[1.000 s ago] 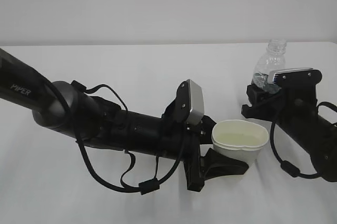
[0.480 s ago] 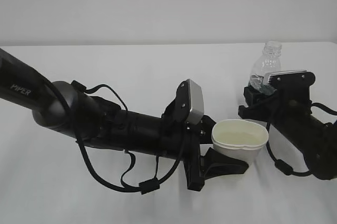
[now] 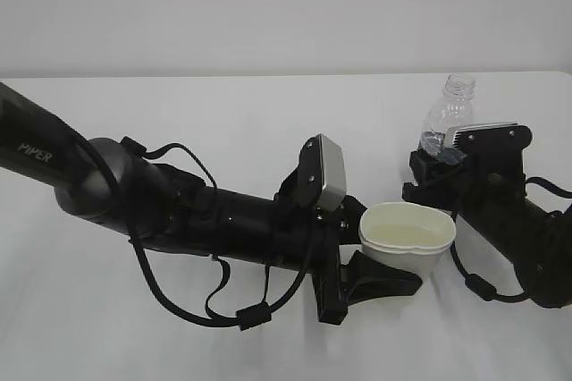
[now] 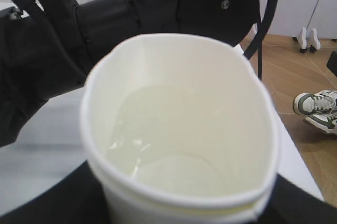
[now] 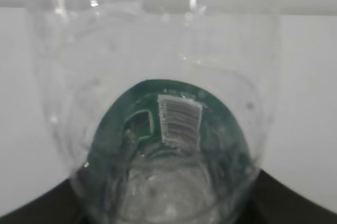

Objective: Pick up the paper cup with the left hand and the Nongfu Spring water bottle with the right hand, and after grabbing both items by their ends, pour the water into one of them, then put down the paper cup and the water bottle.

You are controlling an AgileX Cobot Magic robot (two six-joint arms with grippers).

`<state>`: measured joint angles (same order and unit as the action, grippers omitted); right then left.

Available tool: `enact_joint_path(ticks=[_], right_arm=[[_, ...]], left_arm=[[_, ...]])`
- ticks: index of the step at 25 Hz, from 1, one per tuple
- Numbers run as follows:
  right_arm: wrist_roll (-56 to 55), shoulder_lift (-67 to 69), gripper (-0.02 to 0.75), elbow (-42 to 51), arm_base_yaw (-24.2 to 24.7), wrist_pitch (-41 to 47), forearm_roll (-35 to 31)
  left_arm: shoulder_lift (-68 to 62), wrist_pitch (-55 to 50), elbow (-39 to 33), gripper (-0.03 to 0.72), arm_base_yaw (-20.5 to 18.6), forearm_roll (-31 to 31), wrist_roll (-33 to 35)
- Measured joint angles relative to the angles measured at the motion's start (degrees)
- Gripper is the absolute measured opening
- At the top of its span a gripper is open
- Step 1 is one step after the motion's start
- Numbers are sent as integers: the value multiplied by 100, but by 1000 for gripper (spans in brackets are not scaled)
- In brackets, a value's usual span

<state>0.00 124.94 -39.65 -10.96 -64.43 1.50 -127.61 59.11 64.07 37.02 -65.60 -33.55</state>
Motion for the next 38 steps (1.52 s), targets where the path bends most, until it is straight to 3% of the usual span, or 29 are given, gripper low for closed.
enact_joint_path(ticks=[7, 15, 38], right_arm=[[-30, 0, 480, 0, 0, 0, 16], [-30, 0, 572, 0, 0, -64, 16], [-30, -678, 588, 983, 0, -108, 25]], left_arm=[[0, 0, 0, 424, 0, 0, 0], [0, 0, 0, 424, 0, 0, 0], [0, 0, 0, 424, 0, 70, 0]])
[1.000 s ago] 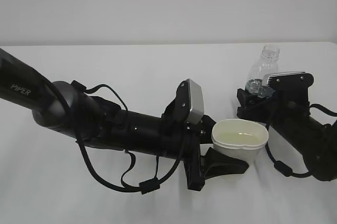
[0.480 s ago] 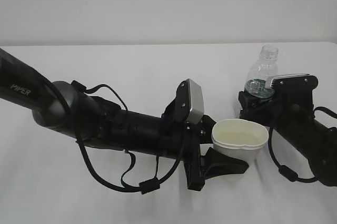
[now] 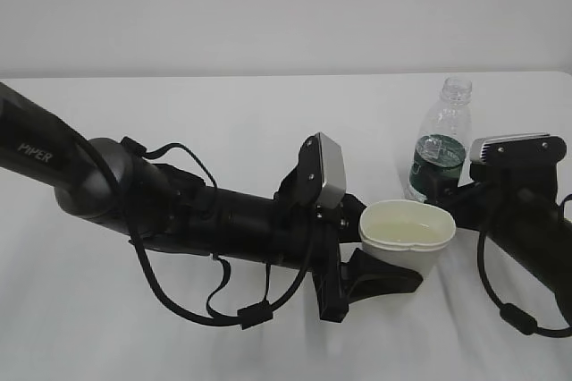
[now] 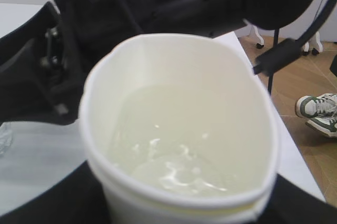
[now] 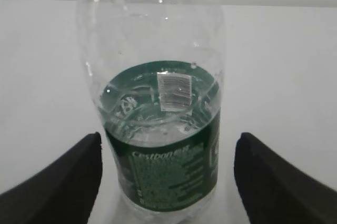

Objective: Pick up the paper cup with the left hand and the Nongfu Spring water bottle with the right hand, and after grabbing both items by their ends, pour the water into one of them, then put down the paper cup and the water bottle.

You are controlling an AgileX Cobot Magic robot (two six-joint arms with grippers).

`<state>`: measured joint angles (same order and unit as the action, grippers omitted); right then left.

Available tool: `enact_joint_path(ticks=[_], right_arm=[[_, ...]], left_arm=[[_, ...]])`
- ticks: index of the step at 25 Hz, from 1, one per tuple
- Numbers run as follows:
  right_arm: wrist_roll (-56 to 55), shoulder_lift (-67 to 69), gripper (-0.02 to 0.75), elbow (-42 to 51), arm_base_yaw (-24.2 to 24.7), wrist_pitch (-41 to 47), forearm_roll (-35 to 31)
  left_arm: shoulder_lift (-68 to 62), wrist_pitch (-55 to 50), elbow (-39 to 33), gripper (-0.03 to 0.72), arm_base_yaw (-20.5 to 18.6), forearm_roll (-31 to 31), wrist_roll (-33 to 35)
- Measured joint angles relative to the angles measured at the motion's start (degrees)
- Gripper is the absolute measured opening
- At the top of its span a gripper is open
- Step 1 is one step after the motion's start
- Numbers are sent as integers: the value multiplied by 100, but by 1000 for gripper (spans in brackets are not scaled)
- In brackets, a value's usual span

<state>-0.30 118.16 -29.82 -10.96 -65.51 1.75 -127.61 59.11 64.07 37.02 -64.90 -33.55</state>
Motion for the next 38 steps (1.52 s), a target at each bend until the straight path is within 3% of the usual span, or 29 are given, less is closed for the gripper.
enact_joint_path(ticks=[21, 38], right_arm=[[30, -1404, 588, 1197, 0, -10, 14], [0, -1703, 588, 1216, 0, -10, 14]], left_arm=[[0, -156, 0, 424, -63, 1199, 488], [0, -297, 0, 424, -1136, 1598, 662]])
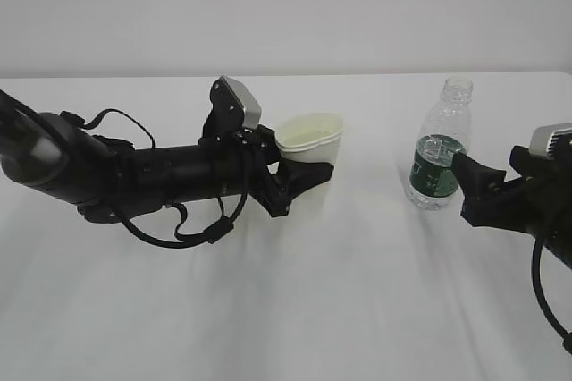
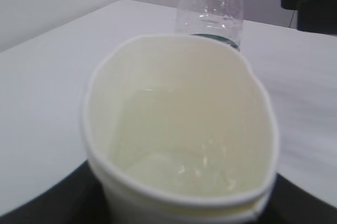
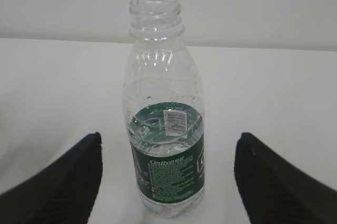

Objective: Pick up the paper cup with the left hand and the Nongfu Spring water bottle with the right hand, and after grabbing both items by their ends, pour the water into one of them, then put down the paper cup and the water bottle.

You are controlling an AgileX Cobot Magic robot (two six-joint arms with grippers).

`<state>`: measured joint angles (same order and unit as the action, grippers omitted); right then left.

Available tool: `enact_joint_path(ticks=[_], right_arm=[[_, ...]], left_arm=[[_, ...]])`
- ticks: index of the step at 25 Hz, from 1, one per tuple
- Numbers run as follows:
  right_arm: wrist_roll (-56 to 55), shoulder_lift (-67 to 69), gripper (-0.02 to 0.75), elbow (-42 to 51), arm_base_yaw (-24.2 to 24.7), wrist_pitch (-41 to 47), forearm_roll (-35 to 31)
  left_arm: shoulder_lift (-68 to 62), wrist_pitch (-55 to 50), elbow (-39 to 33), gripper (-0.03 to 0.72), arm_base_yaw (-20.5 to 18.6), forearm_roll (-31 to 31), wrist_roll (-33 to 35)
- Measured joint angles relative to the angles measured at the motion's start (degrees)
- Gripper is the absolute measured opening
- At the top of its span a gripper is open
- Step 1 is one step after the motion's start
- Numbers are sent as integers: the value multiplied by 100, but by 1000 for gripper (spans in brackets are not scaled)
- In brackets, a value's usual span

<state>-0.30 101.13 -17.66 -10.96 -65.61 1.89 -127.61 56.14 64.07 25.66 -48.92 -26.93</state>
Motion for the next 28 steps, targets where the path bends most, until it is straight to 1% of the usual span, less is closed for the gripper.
enact_joint_path(ticks=[25, 28], right_arm=[[0, 0, 588, 0, 0, 0, -30], [0, 0, 588, 0, 0, 0, -30]], left_arm=[[0, 0, 0, 424, -982, -62, 93], [0, 134, -102, 424, -1119, -62, 93]])
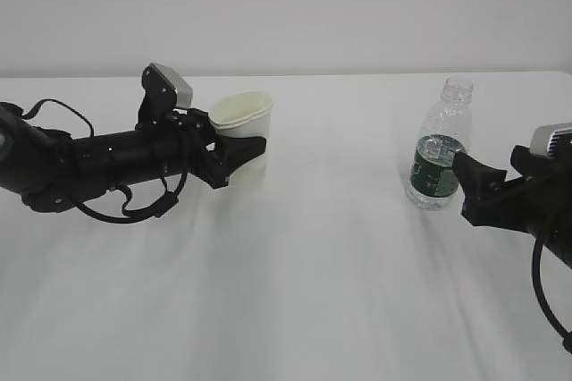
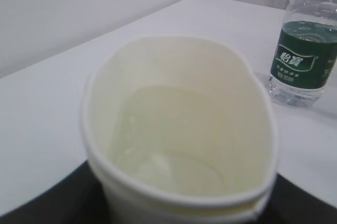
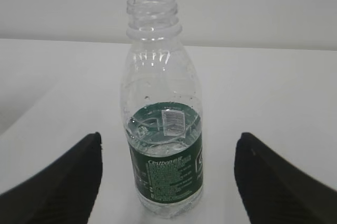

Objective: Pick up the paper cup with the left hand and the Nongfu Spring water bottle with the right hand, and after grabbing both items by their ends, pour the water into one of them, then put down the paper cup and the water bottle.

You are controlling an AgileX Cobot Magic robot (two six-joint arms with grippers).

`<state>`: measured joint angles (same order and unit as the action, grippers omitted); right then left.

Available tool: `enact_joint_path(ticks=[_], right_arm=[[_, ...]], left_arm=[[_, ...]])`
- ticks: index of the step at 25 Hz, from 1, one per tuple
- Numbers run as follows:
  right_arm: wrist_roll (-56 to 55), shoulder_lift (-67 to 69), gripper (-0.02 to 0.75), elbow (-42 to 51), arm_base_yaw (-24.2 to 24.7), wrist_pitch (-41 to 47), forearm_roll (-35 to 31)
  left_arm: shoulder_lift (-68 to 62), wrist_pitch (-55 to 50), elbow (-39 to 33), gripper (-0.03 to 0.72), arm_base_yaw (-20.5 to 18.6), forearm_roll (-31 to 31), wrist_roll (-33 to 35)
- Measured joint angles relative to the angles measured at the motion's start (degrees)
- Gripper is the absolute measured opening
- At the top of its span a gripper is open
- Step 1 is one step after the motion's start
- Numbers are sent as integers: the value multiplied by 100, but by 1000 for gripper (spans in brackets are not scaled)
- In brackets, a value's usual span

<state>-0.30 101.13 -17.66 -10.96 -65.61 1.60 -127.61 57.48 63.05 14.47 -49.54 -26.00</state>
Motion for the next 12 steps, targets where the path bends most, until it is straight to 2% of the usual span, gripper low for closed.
enact_joint_path(ticks=[12], right_arm=[[0, 0, 588, 0, 0, 0, 0]], left_arm=[[0, 521, -450, 424, -594, 355, 352]])
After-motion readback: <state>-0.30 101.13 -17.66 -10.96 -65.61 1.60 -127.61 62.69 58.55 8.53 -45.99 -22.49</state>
